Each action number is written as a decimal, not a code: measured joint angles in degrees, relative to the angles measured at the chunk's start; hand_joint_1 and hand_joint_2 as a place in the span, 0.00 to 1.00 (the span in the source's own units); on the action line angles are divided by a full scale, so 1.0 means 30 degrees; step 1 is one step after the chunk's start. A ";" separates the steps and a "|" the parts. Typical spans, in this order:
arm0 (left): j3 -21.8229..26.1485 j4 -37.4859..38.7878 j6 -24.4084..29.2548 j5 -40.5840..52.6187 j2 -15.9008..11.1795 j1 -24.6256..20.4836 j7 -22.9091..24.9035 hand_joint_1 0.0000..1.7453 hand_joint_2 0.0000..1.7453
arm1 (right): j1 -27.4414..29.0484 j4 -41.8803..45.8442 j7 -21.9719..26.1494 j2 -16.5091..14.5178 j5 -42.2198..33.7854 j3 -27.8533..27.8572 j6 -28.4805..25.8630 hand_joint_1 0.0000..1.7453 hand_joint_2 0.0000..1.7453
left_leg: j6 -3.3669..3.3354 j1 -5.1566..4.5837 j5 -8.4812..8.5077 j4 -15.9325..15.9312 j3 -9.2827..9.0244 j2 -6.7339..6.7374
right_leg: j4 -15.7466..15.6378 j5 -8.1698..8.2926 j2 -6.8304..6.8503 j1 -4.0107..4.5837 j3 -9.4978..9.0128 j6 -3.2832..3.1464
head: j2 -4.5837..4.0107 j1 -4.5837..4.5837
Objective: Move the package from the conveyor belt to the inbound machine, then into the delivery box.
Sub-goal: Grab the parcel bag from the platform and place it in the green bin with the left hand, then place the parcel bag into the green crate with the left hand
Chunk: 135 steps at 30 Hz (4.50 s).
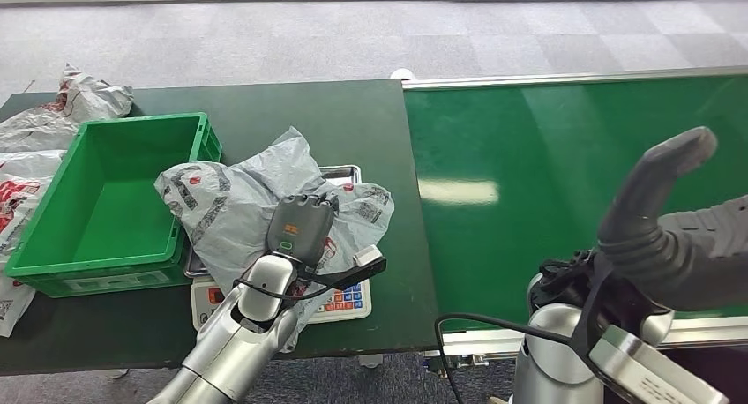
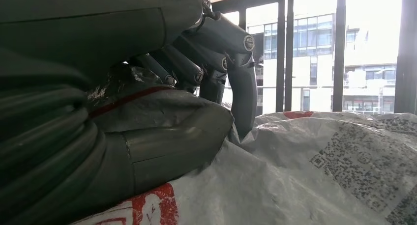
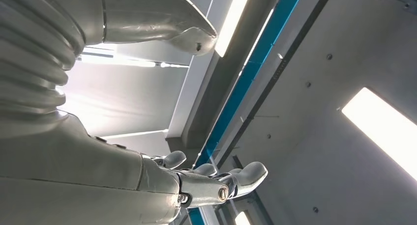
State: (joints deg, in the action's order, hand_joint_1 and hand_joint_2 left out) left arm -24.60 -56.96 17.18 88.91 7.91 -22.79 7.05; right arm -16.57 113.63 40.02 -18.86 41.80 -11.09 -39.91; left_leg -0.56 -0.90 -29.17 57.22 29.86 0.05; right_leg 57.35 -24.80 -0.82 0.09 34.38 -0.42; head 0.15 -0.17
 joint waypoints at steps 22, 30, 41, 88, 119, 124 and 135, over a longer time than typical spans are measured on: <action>0.3281 -1.1543 0.7690 0.0000 -0.1910 0.0440 -0.3752 1.00 1.00 | 0.0132 -0.0277 -0.0007 0.0051 -0.0410 0.0120 0.0000 0.00 1.00 | 0.0010 0.0054 0.0005 -0.0001 0.0033 -0.0016 | 0.0018 -0.0009 0.0005 0.0002 0.0019 -0.0026 | 0.0000 0.0000; 0.7313 -1.5449 0.7694 0.0004 -0.0429 -0.0767 -1.0049 1.00 1.00 | 0.0082 -0.0534 -0.0002 0.0051 -0.0607 0.0035 0.0000 0.00 1.00 | 0.0024 0.0052 0.0017 0.0001 0.0031 -0.0026 | 0.0017 -0.0001 0.0011 0.0000 0.0006 -0.0029 | 0.0000 0.0002; 1.0134 -1.7001 0.7694 0.0003 0.0044 -0.2832 -1.2569 1.00 1.00 | 0.0020 -0.0838 0.0000 0.0044 -0.0672 -0.0162 0.0007 0.00 1.00 | 0.0033 0.0059 0.0022 -0.0001 0.0024 -0.0027 | 0.0026 -0.0001 0.0012 -0.0002 0.0005 -0.0036 | 0.0000 0.0002; 0.1876 1.1869 0.6981 -0.9031 -0.7491 -0.8378 0.7899 1.00 1.00 | 0.0501 0.0521 0.0002 0.0064 0.1084 -0.0869 -0.0007 0.00 1.00 | 0.0177 0.0072 0.0141 -0.0016 0.0094 0.0241 | 0.0064 0.0164 -0.0254 0.0032 0.0247 -0.0213 | 0.0000 0.0042; 3.5245 0.5355 0.7676 -1.3485 -0.3841 -0.8300 -1.4421 0.00 0.00 | 0.0540 -0.0190 0.0000 0.0087 0.0767 -0.1058 0.0007 0.00 1.00 | 0.0286 0.0161 0.0124 -0.0008 0.0193 0.0144 | 0.0073 0.0159 -0.0139 0.0105 0.0285 -0.0312 | 0.0000 0.0046; 3.5457 0.6646 0.7612 -1.8272 -0.4397 -0.8640 -1.5641 0.00 0.00 | 0.0553 -0.0794 0.0000 0.0087 0.0841 -0.1135 0.0022 0.00 1.00 | 0.0294 0.0163 0.0135 -0.0004 0.0189 0.0127 | 0.0072 0.0158 -0.0124 0.0109 0.0276 -0.0315 | 0.0000 0.0046; 3.0519 0.4570 0.1103 -2.7492 -0.3598 -0.7598 -1.5748 0.00 0.50 | 0.0667 -0.1331 0.0005 0.0089 0.0647 -0.1169 0.0022 0.00 1.00 | 0.0292 0.0161 0.0131 -0.0003 0.0184 0.0146 | 0.0070 0.0157 -0.0145 0.0102 0.0270 -0.0316 | 0.0000 0.0046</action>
State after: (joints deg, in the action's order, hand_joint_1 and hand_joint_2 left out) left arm 66.95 -43.25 20.49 6.44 -2.88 -45.58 -40.19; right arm -14.57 109.64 40.04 -18.59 43.74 -14.60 -39.85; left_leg 0.31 -0.42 -28.78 57.21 30.41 0.49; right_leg 57.56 -24.33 -1.26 0.39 35.19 -1.37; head 0.15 -0.04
